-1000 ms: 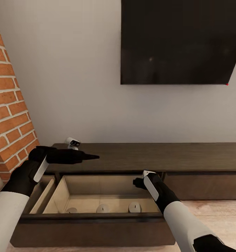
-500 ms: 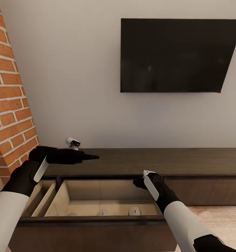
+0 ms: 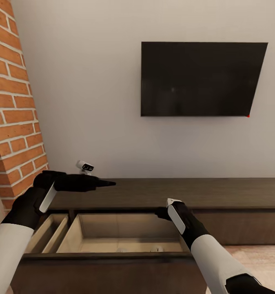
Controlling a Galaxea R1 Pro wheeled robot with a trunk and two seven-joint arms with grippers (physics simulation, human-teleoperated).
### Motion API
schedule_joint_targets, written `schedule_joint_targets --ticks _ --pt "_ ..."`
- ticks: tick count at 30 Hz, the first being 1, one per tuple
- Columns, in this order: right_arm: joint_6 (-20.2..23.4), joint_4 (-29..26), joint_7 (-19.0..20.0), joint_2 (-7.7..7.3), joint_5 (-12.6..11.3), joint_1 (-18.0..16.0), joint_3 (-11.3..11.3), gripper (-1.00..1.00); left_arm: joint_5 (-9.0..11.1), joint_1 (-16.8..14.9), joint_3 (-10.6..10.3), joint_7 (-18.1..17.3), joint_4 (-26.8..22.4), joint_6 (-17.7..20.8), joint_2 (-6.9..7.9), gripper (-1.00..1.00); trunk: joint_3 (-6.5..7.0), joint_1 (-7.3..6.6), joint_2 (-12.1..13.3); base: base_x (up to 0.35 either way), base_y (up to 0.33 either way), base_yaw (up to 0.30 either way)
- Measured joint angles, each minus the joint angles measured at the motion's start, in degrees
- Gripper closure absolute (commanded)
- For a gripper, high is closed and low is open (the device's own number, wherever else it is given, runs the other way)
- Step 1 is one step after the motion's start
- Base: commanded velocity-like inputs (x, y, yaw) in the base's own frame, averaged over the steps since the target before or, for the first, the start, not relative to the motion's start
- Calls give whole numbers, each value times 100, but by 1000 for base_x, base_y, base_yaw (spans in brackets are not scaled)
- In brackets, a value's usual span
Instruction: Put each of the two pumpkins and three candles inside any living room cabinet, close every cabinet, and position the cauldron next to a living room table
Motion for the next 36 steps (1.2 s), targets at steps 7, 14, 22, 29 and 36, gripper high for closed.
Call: schedule_joint_targets --ticks 7,14,22,29,36 --pt "-3 -1 7 0 0 0 6 -100 0 0 0 0 -6 0 2 -100 155 -17 9 -293 93 0" --pt "-8 1 12 0 0 0 12 -100 0 0 0 0 -8 0 -1 -100 310 -36 19 -298 85 0" --pt "-12 1 15 1 0 0 15 -100 -4 1 -5 0 -1 0 -4 -100 488 -59 30 -123 17 0" --pt "-12 -2 12 1 0 0 16 -100 -10 1 -14 0 -8 0 -4 -100 643 -77 39 -16 2 0" --pt "-12 -4 11 -1 0 0 16 -100 -10 1 -12 0 -16 0 -4 -100 799 -95 48 -2 0 0"
